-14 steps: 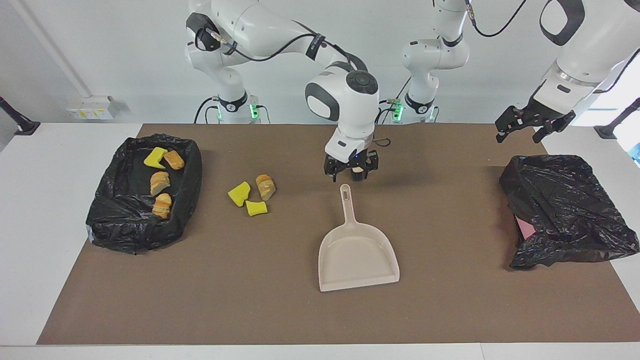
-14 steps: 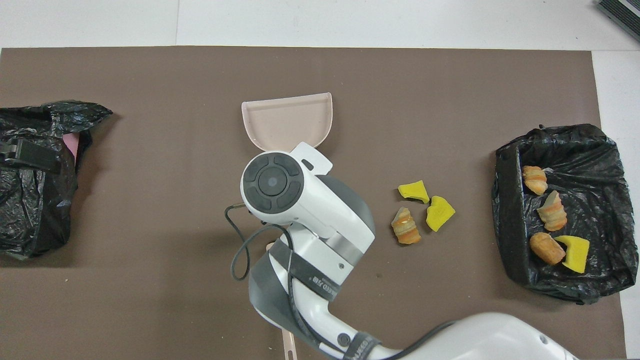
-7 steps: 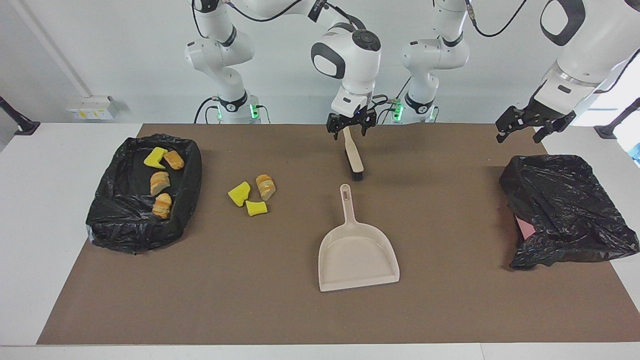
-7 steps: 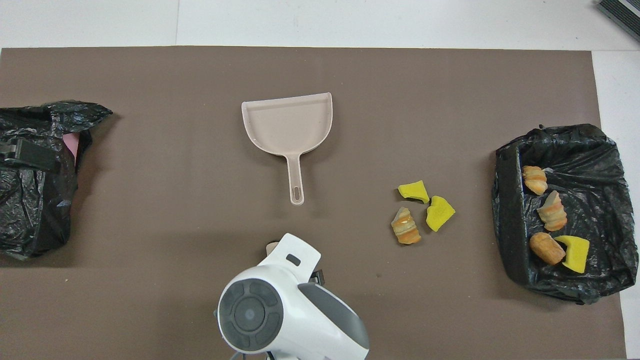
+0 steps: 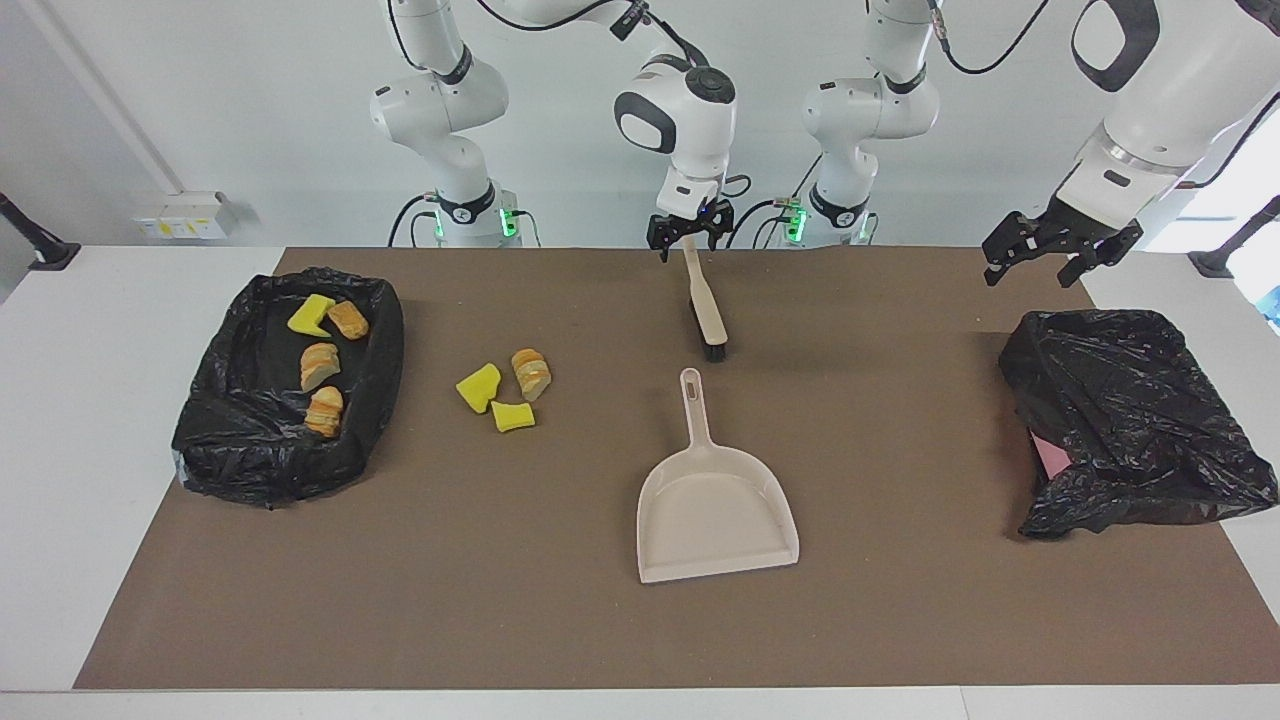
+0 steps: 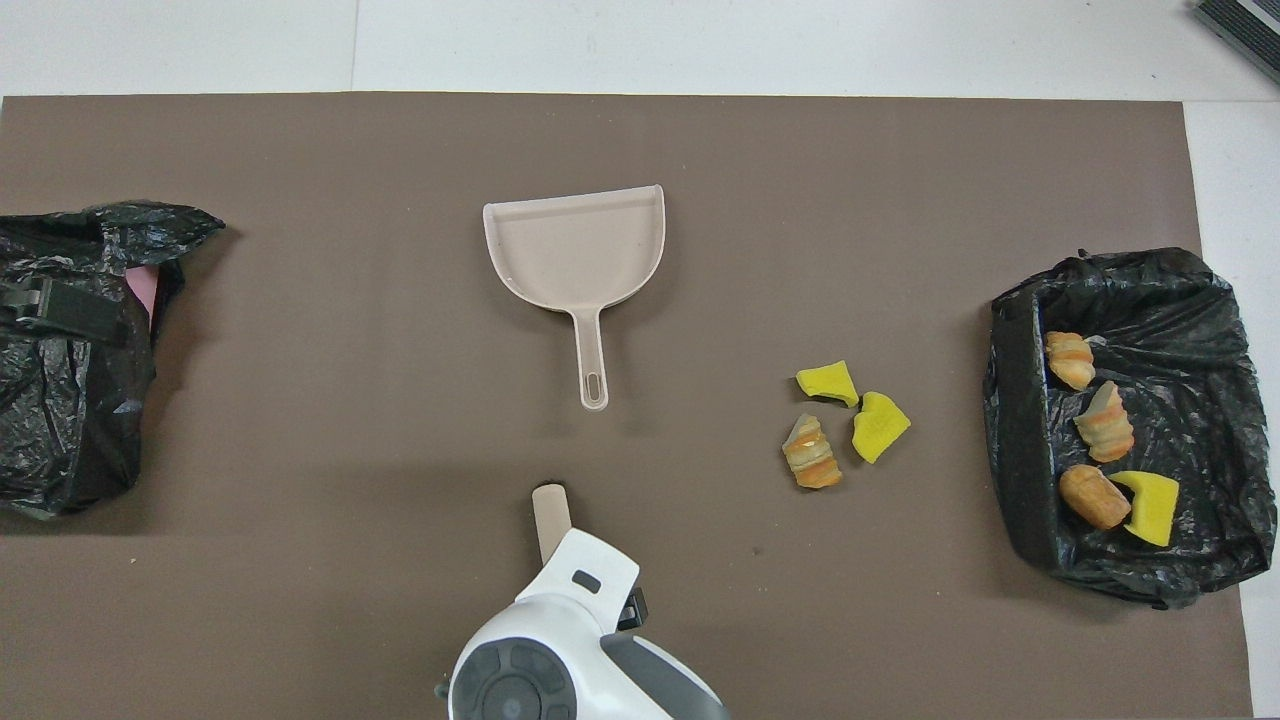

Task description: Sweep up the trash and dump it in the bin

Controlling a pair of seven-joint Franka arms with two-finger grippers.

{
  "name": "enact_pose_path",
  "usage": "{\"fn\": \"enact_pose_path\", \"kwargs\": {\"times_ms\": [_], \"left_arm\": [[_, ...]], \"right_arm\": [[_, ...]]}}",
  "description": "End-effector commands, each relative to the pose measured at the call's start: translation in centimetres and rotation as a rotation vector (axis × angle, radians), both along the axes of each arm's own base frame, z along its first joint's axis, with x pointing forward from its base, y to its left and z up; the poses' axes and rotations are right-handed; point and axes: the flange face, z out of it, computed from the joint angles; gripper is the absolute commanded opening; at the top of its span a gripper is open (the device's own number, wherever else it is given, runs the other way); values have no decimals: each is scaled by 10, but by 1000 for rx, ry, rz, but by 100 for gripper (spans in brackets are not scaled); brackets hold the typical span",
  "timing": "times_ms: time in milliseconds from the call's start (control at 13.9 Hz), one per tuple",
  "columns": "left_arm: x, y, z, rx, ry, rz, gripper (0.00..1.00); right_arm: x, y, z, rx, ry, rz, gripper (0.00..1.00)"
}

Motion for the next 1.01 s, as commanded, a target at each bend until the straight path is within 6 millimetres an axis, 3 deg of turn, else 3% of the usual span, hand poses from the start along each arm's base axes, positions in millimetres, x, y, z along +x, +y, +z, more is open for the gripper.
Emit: {"fn": "enact_pose_path", "kwargs": {"times_ms": [0,216,433,577,649,793,938], "left_arm": [[0,-23,-2,-9,6,-39,100],[0,-63,-27,-9,5,-98,100],[5,-101,-52,-12,-29,-152,100],[14,-132,-71,-14,-52,-143,100],[16,-155,-83,-13,-51,-145,100],[21,-179,-99,-17,-66,-116,100],[21,-216,-122,-17,-62,-109,100]], "right_arm": [[-13,0,-3,20,1,25,100],[-24,3,-7,11,6,42,64],[-31,4,-13,2,14,57,37],[-31,4,-13,3,15,57,6],[-30,5,-12,2,17,50,0],[-24,5,-13,-2,25,38,0],[-20,2,-8,-9,22,27,0]]}}
